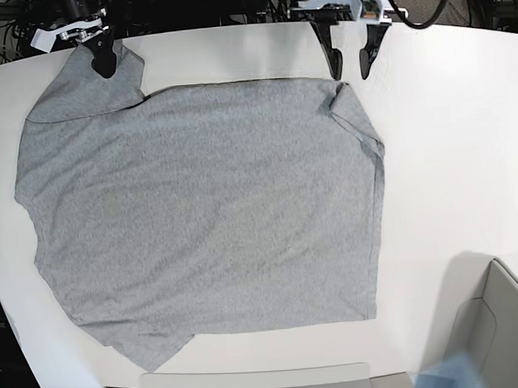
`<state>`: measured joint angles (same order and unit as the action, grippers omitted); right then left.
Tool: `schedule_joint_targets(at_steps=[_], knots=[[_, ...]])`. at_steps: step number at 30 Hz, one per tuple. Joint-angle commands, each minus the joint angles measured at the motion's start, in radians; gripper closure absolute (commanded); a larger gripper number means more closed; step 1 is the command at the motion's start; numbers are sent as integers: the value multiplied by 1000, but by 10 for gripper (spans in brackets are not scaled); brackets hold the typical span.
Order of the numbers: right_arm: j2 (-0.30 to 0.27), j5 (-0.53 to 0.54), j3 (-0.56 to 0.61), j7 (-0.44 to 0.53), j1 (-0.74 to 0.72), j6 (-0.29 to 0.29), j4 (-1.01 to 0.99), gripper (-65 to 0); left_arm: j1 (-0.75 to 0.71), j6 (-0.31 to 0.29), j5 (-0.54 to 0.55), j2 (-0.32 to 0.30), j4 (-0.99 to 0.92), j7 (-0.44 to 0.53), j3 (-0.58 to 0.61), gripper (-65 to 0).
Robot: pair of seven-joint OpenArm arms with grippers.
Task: Fold the T-shirt properly
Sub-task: 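Lower both grippers and pinch the shirt's shoulder corners by the collar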
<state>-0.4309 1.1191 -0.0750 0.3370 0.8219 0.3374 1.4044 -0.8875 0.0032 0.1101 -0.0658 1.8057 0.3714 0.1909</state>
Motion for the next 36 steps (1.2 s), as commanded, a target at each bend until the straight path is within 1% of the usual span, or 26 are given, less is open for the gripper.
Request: schedule_joint_targets(at_steps=[1, 2, 5, 8, 15, 18, 21, 23, 26, 28, 30, 33, 36], knots=[[-12, -10, 1, -29, 20, -19, -4, -290, 1, 1, 0, 5, 30, -28, 6, -274], [-12, -10, 1, -28, 20, -19, -6, -290, 18, 2, 0, 5, 39, -110, 3, -274], [-13, -10, -13, -32, 21, -18, -6, -290, 74, 13, -2, 5, 47, -274, 0, -274], [-16, -10, -49, -34, 23, -18, -6, -290, 123, 79, -5, 1, 58, -401, 9, -274], [-18, -10, -55, -34, 23, -18, -6, -290, 215, 143, -6, -4, 55, -575, 2, -274], [-18, -10, -55, -36, 23, -18, -6, -290, 261, 143, -6, -12, 55, -676, 8, -274], [-18, -10, -55, -36, 23, -18, -6, -290, 287, 143, -6, -16, 55, -724, 2, -274], [-18, -10, -53, -36, 23, -18, -6, -290, 296, 143, -6, -21, 55, -728, 2, -274], [-18, -10, -53, -36, 23, -18, -6, -290, 299, 143, -8, -55, 53, -734, 11, -274], [-18, -10, -53, -36, 23, -18, -6, -290, 311, 143, -8, -56, 38, -740, 11, -274], [-18, -10, -53, -36, 23, -18, -6, -290, 330, 143, -8, -58, 26, -774, 9, -274], [-18, -10, -53, -36, 20, -18, -6, -290, 377, 143, -8, -58, 9, -854, 11, -274], [-18, -10, -53, -36, 17, -18, -6, -290, 405, 143, -8, -58, 7, -888, 11, -274]])
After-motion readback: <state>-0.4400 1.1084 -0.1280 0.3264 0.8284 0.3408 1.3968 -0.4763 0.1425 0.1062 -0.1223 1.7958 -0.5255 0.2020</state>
